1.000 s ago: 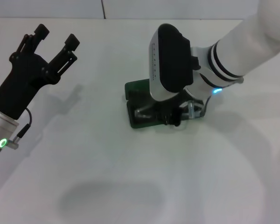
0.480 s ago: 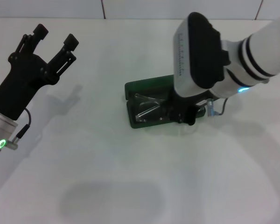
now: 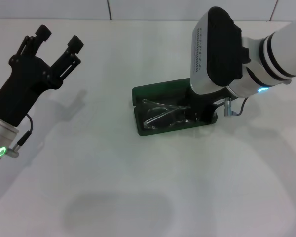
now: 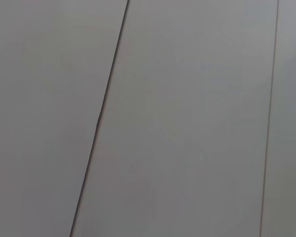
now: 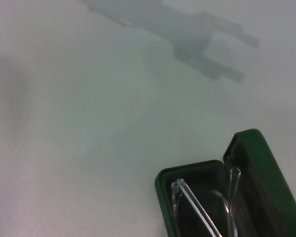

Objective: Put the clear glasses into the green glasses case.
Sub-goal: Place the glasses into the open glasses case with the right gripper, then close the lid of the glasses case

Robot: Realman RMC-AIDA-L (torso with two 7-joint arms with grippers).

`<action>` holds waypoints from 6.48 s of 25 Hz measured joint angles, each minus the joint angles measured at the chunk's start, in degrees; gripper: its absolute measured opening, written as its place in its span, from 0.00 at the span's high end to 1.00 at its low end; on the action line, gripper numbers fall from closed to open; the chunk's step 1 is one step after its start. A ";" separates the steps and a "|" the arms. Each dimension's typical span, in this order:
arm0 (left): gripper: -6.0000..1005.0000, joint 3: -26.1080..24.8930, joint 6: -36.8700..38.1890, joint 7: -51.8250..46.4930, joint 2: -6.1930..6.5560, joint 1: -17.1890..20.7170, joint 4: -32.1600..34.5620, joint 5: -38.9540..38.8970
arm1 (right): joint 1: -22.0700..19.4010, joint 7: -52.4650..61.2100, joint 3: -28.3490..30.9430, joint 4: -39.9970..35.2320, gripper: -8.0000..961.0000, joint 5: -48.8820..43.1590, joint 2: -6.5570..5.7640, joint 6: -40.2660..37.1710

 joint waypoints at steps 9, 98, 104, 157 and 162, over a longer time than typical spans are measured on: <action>0.12 0.00 -0.17 0.00 0.00 -0.16 0.05 0.03 | 2.13 -0.01 -1.09 4.15 0.76 -0.50 0.17 2.31; 0.12 0.00 -0.22 0.00 -0.08 0.06 -0.30 -0.07 | 6.86 0.23 -6.07 9.12 0.75 0.62 0.11 3.65; 0.12 0.00 -0.26 0.10 -0.07 0.12 -0.22 -0.07 | 5.69 0.29 -5.14 7.11 0.75 -0.05 0.04 3.22; 0.12 0.09 -12.00 -3.86 0.10 -7.43 0.12 9.22 | -16.24 -70.04 45.53 45.82 0.74 68.22 -0.71 -17.59; 0.12 0.09 -17.97 -8.83 0.42 -10.04 3.54 14.92 | -16.11 -69.50 40.23 45.85 0.74 60.02 -1.37 -19.19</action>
